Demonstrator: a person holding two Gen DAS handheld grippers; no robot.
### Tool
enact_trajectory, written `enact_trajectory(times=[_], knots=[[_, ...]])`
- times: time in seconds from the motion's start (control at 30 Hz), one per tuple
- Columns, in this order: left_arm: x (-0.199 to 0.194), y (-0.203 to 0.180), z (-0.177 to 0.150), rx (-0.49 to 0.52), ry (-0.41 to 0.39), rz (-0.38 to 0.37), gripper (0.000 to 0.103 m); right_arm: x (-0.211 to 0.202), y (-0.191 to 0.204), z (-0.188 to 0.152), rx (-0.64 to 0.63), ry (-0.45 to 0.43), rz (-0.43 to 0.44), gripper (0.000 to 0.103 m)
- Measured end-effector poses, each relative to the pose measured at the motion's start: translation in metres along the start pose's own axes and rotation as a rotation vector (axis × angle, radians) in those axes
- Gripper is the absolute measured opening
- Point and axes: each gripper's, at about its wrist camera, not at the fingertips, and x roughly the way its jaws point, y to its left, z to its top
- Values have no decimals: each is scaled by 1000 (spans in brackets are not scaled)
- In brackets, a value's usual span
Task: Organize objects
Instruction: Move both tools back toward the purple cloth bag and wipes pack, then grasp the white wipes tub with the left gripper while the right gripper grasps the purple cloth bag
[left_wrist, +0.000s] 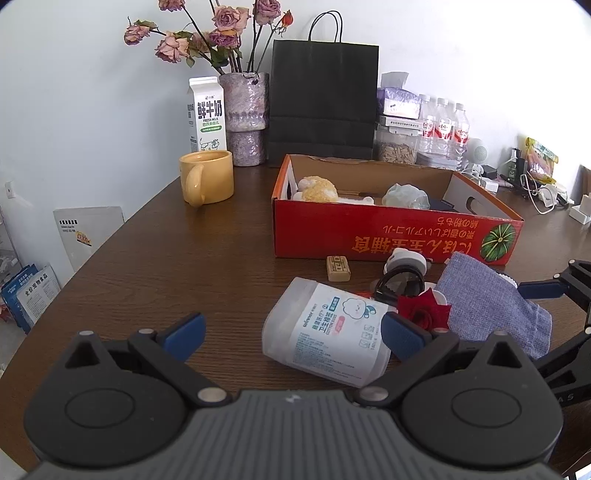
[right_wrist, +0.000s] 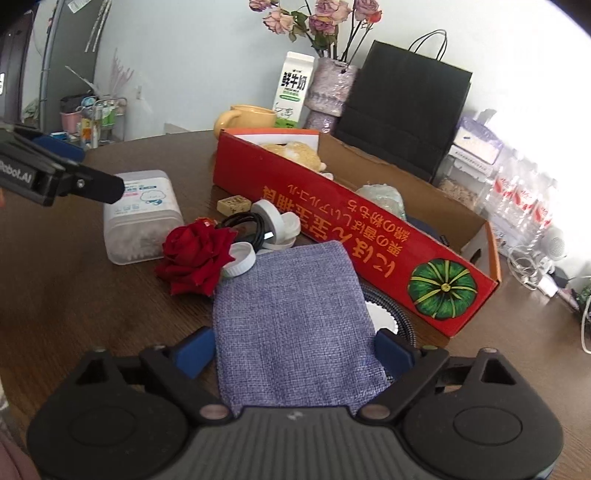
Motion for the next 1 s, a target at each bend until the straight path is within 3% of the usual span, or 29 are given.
enact_trajectory(times=[0.17, 0.4, 0.67, 0.8, 0.87, 0.9, 1.0], knots=[[8, -2, 0, 33, 19, -31, 103, -1, -4, -2, 19, -8, -20, 70], [22, -11, 1, 104, 45, -80, 103, -4, -2, -5, 3, -19, -54, 54], [47, -14, 1, 103, 87, -84, 103, -11, -4, -3, 11, -45, -53, 25], [52, -13, 0, 65, 82, -82, 103, -13, -3, -4, 12, -46, -40, 22], [53, -13, -1, 45, 82, -89, 98, -13, -3, -4, 16, -46, -39, 21], [52, -13, -2, 43, 82, -99, 90, -14, -2, -4, 17, -45, -39, 21], [50, -16, -4, 50, 70, -93, 89, -15, -2, -4, 24, -50, -39, 21]])
